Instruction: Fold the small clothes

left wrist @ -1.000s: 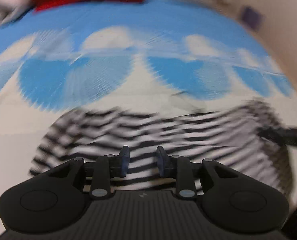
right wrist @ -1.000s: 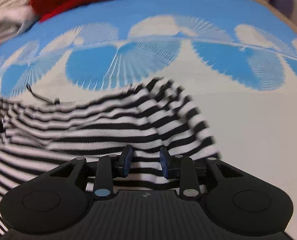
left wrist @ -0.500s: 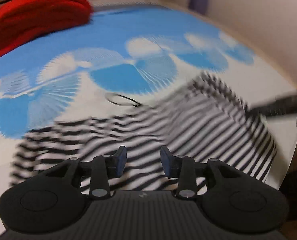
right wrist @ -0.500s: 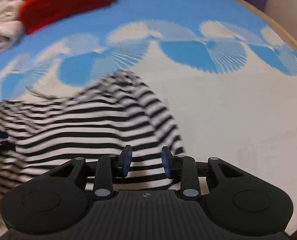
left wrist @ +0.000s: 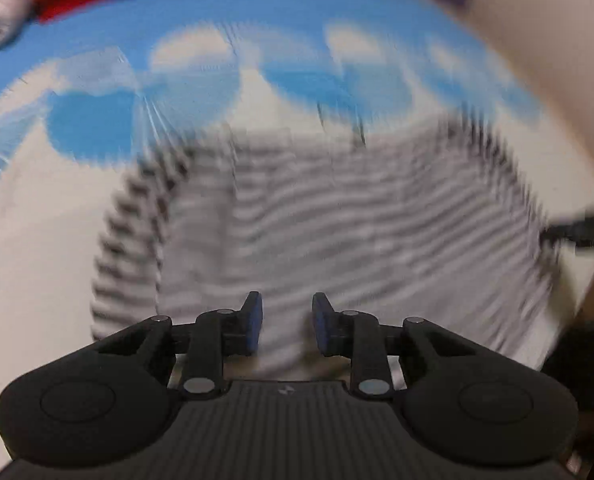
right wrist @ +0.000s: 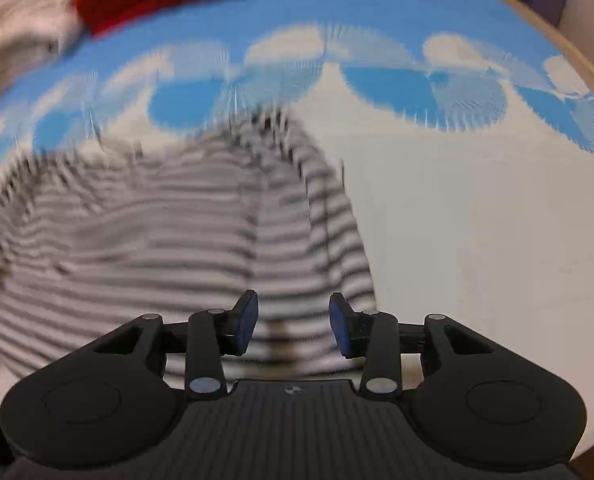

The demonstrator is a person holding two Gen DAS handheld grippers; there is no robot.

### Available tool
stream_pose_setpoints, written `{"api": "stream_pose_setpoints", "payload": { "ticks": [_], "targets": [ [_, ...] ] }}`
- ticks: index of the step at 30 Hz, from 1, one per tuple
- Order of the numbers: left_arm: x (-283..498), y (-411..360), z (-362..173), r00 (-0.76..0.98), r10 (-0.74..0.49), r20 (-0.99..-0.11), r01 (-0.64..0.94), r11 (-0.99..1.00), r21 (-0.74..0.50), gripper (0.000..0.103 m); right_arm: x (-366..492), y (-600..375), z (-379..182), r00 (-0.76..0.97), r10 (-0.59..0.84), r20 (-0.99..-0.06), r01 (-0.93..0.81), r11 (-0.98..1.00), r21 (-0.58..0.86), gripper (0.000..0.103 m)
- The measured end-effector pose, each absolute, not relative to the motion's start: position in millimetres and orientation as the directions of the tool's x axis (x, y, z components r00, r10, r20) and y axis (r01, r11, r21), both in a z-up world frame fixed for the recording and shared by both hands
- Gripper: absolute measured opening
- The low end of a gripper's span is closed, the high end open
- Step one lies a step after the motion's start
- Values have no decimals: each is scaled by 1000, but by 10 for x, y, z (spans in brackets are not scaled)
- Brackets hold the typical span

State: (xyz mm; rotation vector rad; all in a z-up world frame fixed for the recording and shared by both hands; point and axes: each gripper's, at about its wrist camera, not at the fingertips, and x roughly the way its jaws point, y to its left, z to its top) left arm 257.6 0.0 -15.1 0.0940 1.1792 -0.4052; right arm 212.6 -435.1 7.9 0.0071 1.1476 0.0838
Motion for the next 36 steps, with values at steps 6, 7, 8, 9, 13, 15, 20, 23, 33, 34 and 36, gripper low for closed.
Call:
{"api": "stream_pose_setpoints", "payload": {
  "ticks": [6,7,8,9,13,15,20,23,33,34,36],
  "targets": [
    [2440,-64,-39,413,-172,-894,336,941,-26,35,2006,-4234,94,422,-97,-901,-123,979,-163,43],
    [2372,-47,129,472,-187,-862,327,945,-27,37,1954,-4228,282,497,-69,-865,-107,984,-140,43],
    [2291,-48,285,525,-191,-829,325,946,-13,39,1877,-4225,486,571,-42,-820,-84,990,-109,43],
    [2202,-59,437,570,-187,-800,319,948,6,41,1792,-4224,665,632,-22,-774,-61,995,-78,44],
    [1760,-117,904,678,-177,-714,272,962,20,57,1342,-4190,1214,805,59,-591,-52,998,28,52],
    [1450,-104,1053,723,-183,-666,232,973,-15,62,1121,-4215,1311,844,89,-529,-65,996,63,60],
    [813,-153,862,760,-176,-625,139,984,-109,70,831,-4138,963,831,74,-552,-32,996,85,61],
    [674,-231,535,697,-93,-711,115,993,-18,64,822,-4099,809,822,87,-563,-27,993,115,61],
    [704,109,731,688,-70,-723,-5,995,-101,16,846,-4162,704,788,32,-615,76,986,150,61],
    [720,124,675,684,-57,-727,-4,997,-83,16,859,-4169,707,788,37,-614,81,983,163,61],
    [745,185,537,676,-46,-736,-16,997,-78,16,907,-4163,705,789,38,-613,79,983,163,61]
  ]
}}
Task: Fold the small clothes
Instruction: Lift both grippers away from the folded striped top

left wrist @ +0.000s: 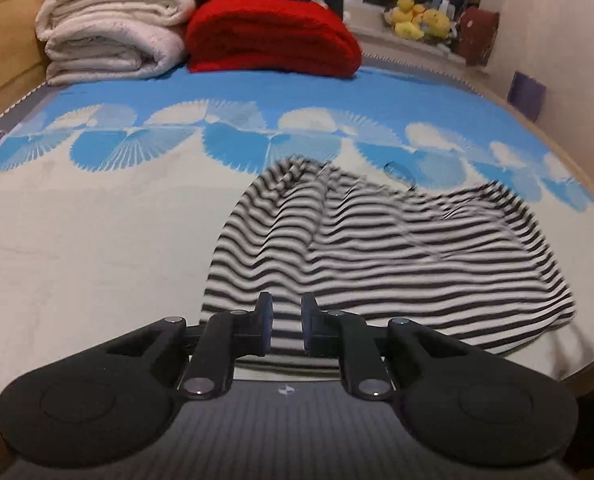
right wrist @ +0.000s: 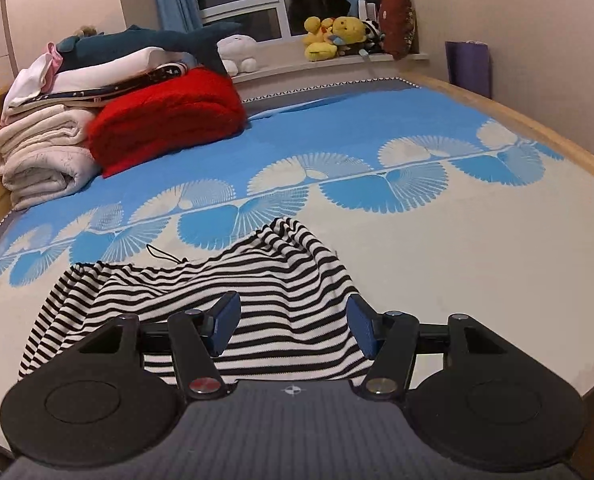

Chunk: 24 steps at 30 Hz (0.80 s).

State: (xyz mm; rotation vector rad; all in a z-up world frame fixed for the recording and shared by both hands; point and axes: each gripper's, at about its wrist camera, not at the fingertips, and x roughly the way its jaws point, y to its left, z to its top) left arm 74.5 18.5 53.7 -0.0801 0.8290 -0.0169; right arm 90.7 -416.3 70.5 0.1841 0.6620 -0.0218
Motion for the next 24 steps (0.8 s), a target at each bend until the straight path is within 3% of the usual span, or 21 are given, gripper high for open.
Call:
{"api": "stream_pose_setpoints", "payload": {
  "ticks": [4,6,10,12,14,15,24],
  "targets": [
    [867,327,183,595,-44,-803,-113,984,-138,16,994,-4114,668,780,40,-624,64,988,143,61],
    [921,440,148,594,-110,-797,-158,955,-250,17,1029,-4104,654,777,42,-628,59,989,139,61],
    [980,530,26,553,-145,-821,-189,937,-293,17,1059,-4147,608,772,31,-634,71,988,135,61],
    [1023,605,-67,516,-192,-835,-234,906,-352,20,1082,-4172,575,760,22,-649,82,988,129,61],
    [1054,664,-165,479,-222,-849,-285,876,-389,40,1085,-4188,573,761,19,-648,84,988,128,61],
    [1075,687,-214,460,-235,-856,-318,857,-406,42,1085,-4196,572,761,20,-648,84,988,130,61],
    [1118,774,-366,424,-261,-867,-416,794,-443,48,1073,-4252,556,753,19,-658,87,988,129,61]
  ]
}}
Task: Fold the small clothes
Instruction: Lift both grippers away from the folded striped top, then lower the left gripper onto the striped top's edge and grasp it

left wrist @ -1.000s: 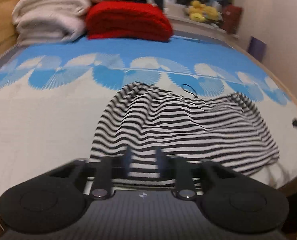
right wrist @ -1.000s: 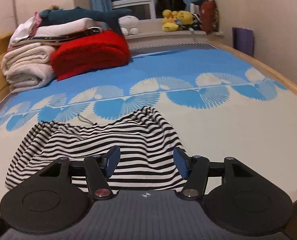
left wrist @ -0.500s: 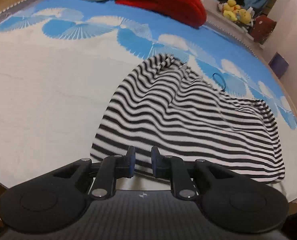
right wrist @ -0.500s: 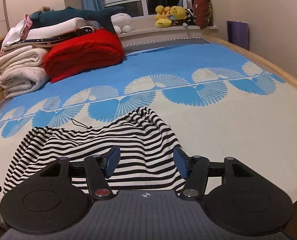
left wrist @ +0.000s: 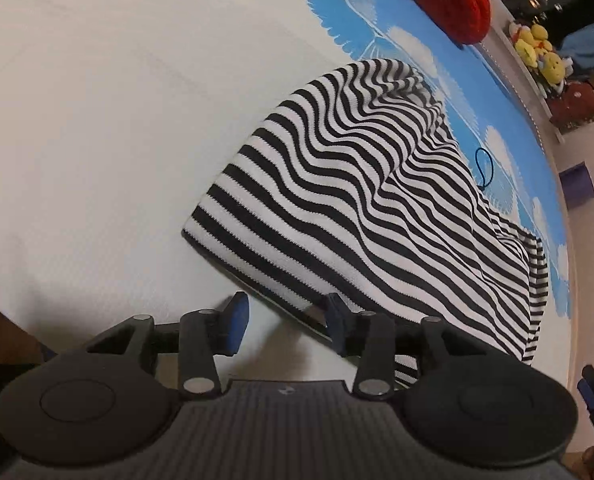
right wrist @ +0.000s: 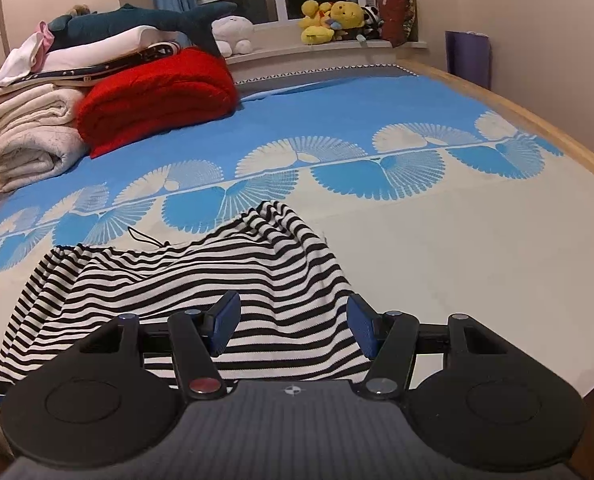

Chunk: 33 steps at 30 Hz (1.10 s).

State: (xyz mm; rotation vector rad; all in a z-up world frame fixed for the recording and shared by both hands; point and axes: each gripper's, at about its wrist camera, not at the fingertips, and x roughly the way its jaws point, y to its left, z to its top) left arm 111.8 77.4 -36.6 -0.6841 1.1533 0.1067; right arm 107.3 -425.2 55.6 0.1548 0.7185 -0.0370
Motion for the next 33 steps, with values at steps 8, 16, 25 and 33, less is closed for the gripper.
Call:
{"api": "stream_pose_setpoints", "payload": {
  "ticks": [8,16,25,33],
  "targets": [
    [1133,807,-416,416,-258,-872,-443,780,-442,50,1057,-4266,557,750,22,-661,75,990,118,61],
    [1134,785,-421,416,-248,-875,-448,781,-435,50,1015,-4292,560,749,21,-663,75,990,117,61],
    [1142,810,-442,424,-249,-871,-455,772,-443,51,1009,-4293,554,745,15,-667,84,990,115,61],
    [1250,929,-521,463,-276,-842,-497,706,-505,51,1027,-4272,528,738,11,-675,83,991,106,61]
  ]
}}
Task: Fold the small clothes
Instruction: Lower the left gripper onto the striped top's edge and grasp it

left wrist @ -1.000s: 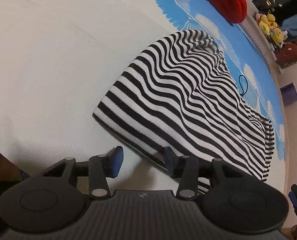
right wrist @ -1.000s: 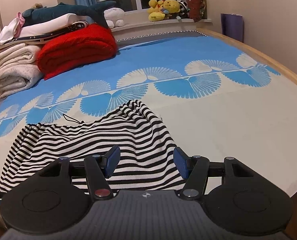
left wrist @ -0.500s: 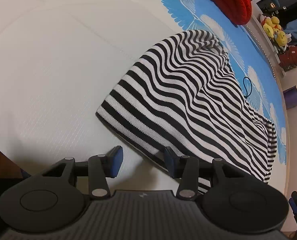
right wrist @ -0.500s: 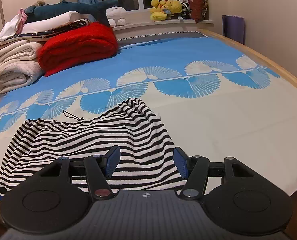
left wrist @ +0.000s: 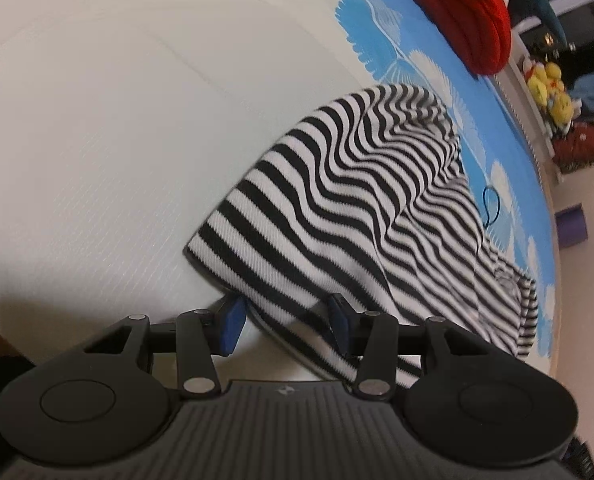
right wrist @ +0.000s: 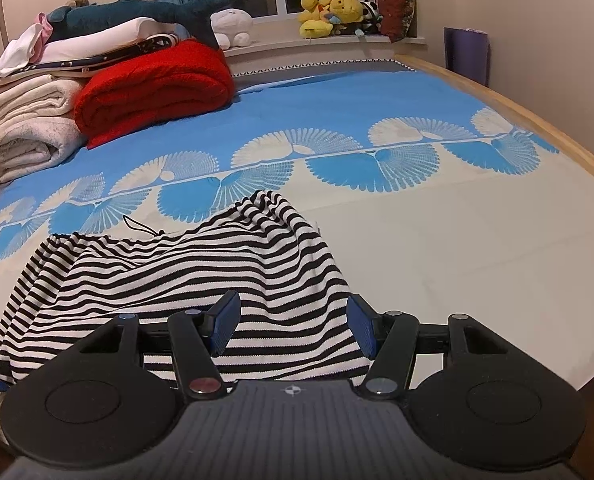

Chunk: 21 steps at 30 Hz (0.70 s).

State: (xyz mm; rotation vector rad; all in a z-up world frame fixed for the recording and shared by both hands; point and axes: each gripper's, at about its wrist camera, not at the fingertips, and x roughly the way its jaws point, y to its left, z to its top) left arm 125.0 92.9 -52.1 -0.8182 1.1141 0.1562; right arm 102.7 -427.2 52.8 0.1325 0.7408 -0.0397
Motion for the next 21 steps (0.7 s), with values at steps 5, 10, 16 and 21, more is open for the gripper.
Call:
{"api": "stream_pose_setpoints", "payload": {
  "ticks": [5,10,16,21],
  "targets": [
    [1289,919,-530,475,-273,-837,-510,689,-515,51,1048,-4235,480,727,-10,-686,81,994,71,61],
    [1336,912,-547,486,-263,-833,-524,676,-519,49,1032,-4182,444,724,-28,-689,61,998,23,61],
    [1393,811,-530,498,-234,-835,-497,713,-495,15,990,-4172,427,720,-29,-694,47,999,7,61],
    [1347,782,-305,559,-208,-803,-454,734,-506,11,959,-4170,405,716,-39,-697,42,999,-13,61]
  ]
}}
